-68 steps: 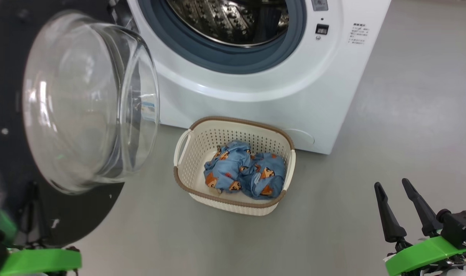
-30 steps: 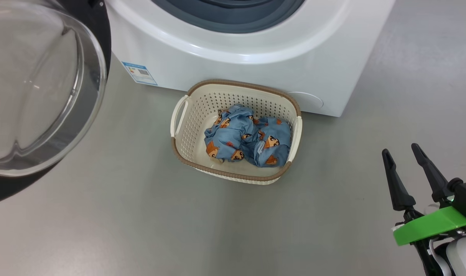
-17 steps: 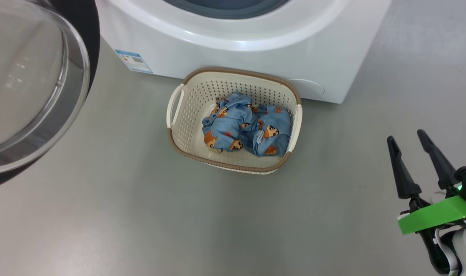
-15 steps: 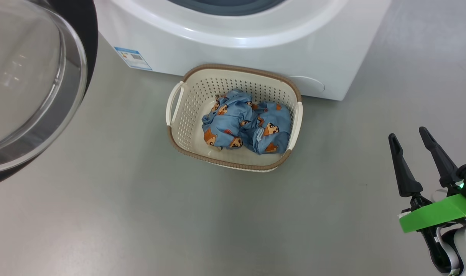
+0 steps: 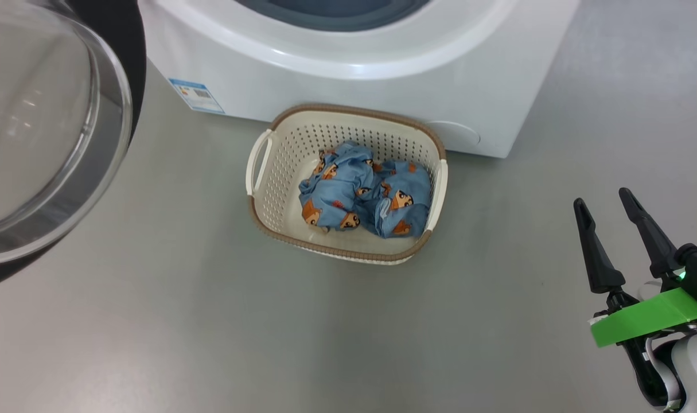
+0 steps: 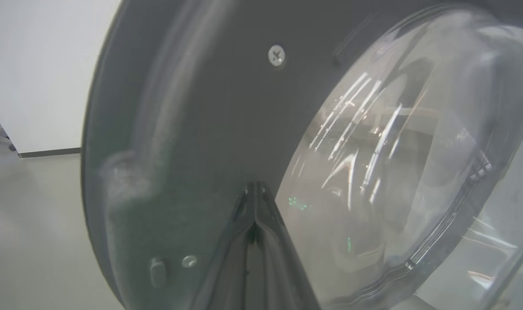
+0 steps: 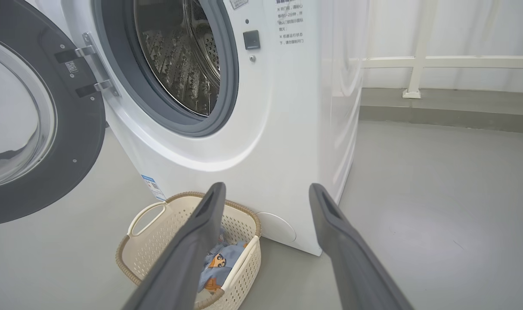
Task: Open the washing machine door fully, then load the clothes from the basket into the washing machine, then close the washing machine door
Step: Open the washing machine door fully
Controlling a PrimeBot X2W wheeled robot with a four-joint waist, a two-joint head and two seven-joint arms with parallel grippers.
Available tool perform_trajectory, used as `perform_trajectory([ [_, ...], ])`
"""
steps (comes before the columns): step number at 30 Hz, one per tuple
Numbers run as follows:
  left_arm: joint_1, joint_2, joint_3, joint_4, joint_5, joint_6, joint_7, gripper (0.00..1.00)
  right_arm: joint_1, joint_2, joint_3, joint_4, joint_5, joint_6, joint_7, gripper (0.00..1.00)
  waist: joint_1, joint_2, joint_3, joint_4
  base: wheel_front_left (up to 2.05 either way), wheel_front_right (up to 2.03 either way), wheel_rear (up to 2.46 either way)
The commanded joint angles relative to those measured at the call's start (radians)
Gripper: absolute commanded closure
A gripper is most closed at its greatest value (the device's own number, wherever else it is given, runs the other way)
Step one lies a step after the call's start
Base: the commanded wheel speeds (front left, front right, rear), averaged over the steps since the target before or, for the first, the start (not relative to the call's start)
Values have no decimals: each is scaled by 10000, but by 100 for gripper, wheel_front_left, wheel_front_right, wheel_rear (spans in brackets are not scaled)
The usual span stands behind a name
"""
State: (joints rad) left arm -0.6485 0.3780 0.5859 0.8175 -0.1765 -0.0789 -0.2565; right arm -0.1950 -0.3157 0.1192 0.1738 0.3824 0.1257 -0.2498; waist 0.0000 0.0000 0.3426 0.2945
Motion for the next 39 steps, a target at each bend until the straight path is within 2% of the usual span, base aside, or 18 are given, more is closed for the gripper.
perform_trajectory([
  [1,445,526,168,-492,182,-82,-53,100,179,-16,150,-161,-20,50,-120,0,0,0,-346,11,0,0,0],
  [4,851,310,-72,-826,441,-234,-53,100,341,78,136,-126,-6,50,-120,0,0,0,-681,52,0,0,0],
  [5,983,247,-153,-922,510,-277,-53,95,398,110,129,-121,-2,50,-120,0,0,0,-791,69,0,0,0],
  [6,1111,198,-205,-1038,558,-312,-53,83,452,140,133,-115,-2,50,-120,0,0,0,-900,81,0,0,0],
  [8,1389,103,-305,-1255,607,-380,-53,64,549,206,154,-97,-3,50,-120,0,0,0,-1110,91,0,0,0],
  [10,1680,6,-399,-1477,608,-434,-53,52,651,266,172,-59,0,50,-120,0,0,0,-1332,96,0,0,0],
  [11,1680,6,-399,-1477,608,-434,-53,52,651,266,172,-59,0,50,-120,0,0,0,-1332,96,0,0,0],
  [12,1799,-51,-407,-1581,538,-455,-53,33,703,295,178,-39,5,50,-120,0,0,0,-1442,96,0,0,0],
  [13,1943,-91,-450,-1690,491,-474,-53,0,759,323,187,-22,12,50,-120,0,0,0,-1553,89,0,0,0],
  [15,2222,-199,-521,-1898,298,-499,-53,0,868,372,194,-6,24,50,-120,0,0,0,-1763,70,0,0,0],
  [21,3266,-234,-1695,-2553,-506,-514,-53,0,1195,506,128,-16,71,50,-120,0,0,0,-2241,-39,0,0,0],
  [28,4492,-514,-2912,-4062,-1483,-516,-53,0,1458,637,52,-13,78,50,-120,0,0,0,-2618,-291,0,0,0],
  [39,5496,-1017,-4312,-5730,-1761,-517,-53,0,1638,803,-58,-51,57,50,-120,0,0,0,-2833,-1010,0,0,0],
])
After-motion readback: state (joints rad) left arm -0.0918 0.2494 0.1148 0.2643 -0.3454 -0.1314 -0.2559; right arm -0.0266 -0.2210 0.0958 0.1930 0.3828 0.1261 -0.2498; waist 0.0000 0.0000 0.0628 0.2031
